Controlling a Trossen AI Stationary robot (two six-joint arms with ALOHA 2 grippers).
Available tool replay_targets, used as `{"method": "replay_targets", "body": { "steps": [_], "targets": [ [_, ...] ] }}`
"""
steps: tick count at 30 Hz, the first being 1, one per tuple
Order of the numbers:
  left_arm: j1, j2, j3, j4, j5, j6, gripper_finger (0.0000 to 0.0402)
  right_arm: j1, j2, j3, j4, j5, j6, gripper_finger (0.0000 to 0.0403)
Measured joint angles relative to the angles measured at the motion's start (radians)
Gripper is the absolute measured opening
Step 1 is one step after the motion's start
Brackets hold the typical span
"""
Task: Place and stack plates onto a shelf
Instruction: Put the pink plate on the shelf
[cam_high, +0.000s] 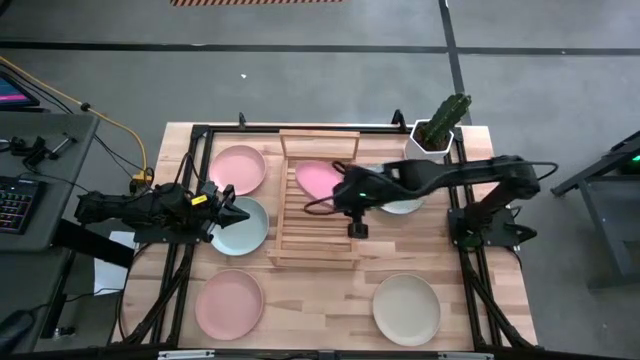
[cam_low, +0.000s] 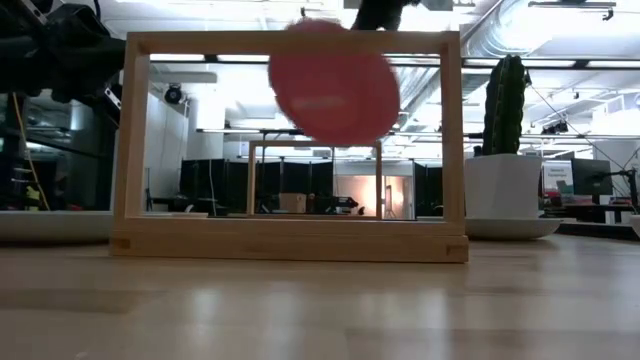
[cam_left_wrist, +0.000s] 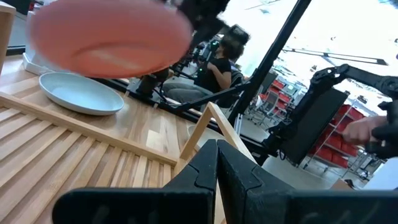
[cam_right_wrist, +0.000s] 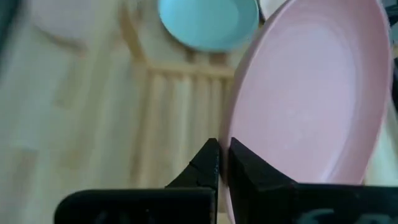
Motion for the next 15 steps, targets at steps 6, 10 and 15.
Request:
{"method": "replay_targets", "body": {
  "steps": [6, 10, 15],
  "targets": [
    [0.000, 0.000, 0.000, 0.000, 0.000, 0.000, 0.0000, -0.070, 0.170, 0.000, 0.010, -0.004, -0.172, 0.0000],
    [0.000, 0.000, 0.000, 0.000, 0.000, 0.000, 0.0000, -0.084, 0.274, 0.000, 0.017, 0.131, -0.231, 0.0000],
    [0.000, 0.000, 0.000, 0.000, 0.000, 0.000, 0.0000, -0.089, 0.356, 0.000, 0.045, 0.269, -0.260, 0.0000]
  ]
}}
